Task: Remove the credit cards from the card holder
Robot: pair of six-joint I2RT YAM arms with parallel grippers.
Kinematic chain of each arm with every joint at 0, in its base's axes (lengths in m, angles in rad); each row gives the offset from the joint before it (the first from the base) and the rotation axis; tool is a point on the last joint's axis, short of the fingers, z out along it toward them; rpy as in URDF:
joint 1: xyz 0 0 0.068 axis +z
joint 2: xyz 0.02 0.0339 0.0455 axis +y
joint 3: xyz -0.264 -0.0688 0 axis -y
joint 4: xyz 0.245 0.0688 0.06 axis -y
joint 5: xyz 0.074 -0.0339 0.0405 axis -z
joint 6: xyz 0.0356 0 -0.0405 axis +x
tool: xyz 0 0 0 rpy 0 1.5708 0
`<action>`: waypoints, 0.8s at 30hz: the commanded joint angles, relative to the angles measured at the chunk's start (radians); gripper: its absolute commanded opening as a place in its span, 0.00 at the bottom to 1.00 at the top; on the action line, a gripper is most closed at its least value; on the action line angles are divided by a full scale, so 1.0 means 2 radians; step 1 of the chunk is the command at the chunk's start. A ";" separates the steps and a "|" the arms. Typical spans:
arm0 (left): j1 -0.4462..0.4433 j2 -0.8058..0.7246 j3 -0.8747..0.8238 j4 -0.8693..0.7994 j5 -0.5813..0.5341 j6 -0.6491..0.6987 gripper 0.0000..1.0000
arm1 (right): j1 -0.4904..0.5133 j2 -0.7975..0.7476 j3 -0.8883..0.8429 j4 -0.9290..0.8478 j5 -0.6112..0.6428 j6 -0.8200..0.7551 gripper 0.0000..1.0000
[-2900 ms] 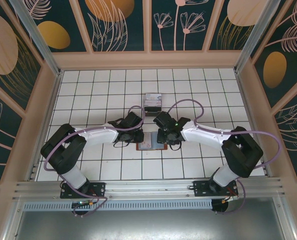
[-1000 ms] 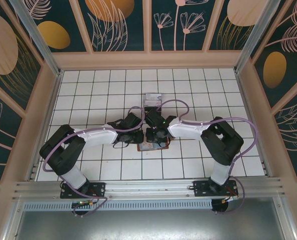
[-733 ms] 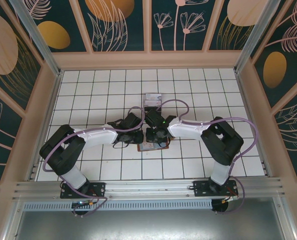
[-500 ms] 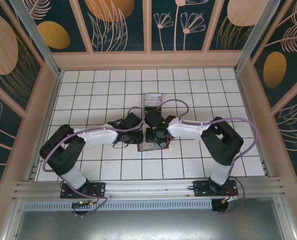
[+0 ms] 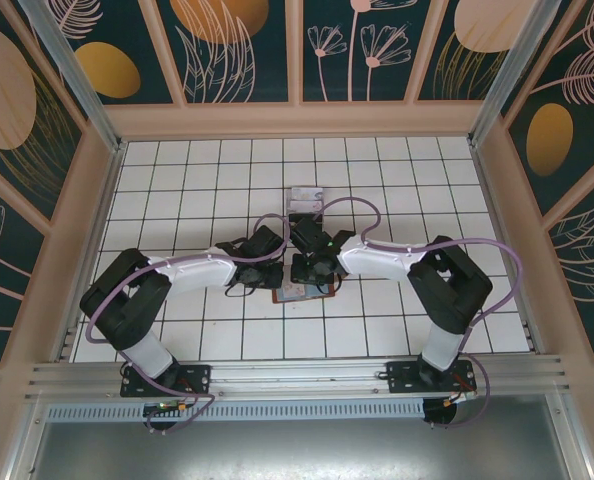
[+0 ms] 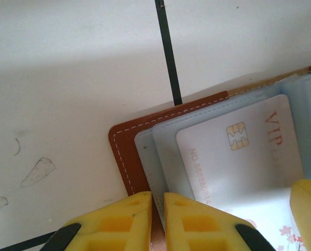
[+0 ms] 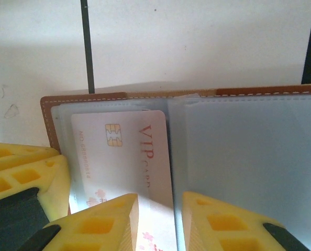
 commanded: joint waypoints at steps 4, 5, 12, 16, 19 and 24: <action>-0.002 0.016 0.007 -0.038 -0.015 0.011 0.16 | -0.006 -0.004 -0.016 0.012 -0.010 0.003 0.29; -0.002 0.016 0.007 -0.038 -0.015 0.012 0.16 | -0.005 -0.004 -0.018 0.018 -0.014 0.003 0.28; -0.002 0.018 0.009 -0.039 -0.012 0.013 0.16 | -0.006 -0.008 -0.031 0.044 -0.033 0.006 0.25; -0.002 0.017 0.010 -0.040 -0.013 0.013 0.16 | -0.008 -0.012 -0.036 0.053 -0.043 0.006 0.23; -0.002 0.016 0.012 -0.041 -0.014 0.012 0.16 | -0.009 -0.017 -0.037 0.059 -0.047 0.007 0.21; -0.002 0.018 0.015 -0.042 -0.011 0.011 0.16 | -0.018 -0.024 -0.059 0.089 -0.067 0.011 0.21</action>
